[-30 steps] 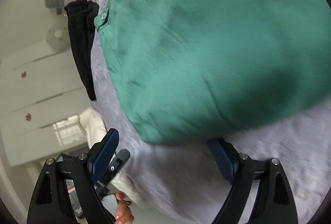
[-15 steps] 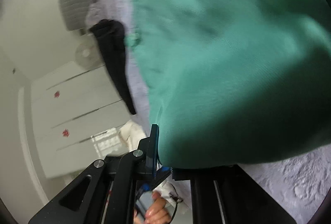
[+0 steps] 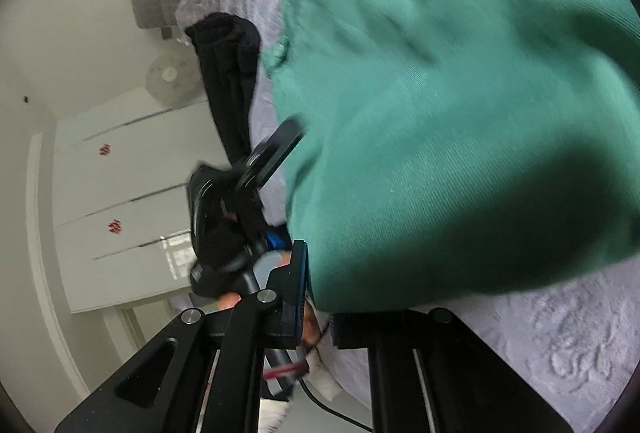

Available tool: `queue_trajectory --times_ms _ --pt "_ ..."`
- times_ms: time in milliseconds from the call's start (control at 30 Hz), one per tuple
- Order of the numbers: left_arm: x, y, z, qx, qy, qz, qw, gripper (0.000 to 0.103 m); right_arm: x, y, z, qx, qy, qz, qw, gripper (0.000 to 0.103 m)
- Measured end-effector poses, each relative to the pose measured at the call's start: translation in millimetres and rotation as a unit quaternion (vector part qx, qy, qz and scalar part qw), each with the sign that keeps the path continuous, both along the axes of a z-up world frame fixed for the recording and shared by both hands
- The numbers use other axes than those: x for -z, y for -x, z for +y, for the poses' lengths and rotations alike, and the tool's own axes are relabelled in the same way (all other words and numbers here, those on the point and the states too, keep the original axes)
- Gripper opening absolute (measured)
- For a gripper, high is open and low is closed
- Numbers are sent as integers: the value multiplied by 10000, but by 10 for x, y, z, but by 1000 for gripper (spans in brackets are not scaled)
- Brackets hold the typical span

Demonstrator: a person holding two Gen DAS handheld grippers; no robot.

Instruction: Fold large clothes

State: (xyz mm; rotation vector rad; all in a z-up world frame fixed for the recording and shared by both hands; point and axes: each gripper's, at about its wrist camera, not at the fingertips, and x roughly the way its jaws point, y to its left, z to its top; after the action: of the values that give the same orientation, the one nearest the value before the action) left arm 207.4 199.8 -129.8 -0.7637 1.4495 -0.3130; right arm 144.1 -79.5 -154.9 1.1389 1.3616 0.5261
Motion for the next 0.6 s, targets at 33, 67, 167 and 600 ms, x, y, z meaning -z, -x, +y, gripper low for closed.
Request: queue_trajectory --times_ms 33,67,167,600 --pt "3 -8 -38 44 -122 0 9999 37 3 30 -23 -81 80 50 9999 14" --pt "-10 -15 -64 79 -212 -38 9997 32 -11 45 -43 -211 183 102 9996 15" --pt "-104 -34 -143 172 -507 -198 9984 22 -112 60 -117 -835 742 157 9936 15" --pt "-1296 -45 -943 657 -1176 -1653 9770 13 95 -311 -763 -872 2876 -482 9525 0"
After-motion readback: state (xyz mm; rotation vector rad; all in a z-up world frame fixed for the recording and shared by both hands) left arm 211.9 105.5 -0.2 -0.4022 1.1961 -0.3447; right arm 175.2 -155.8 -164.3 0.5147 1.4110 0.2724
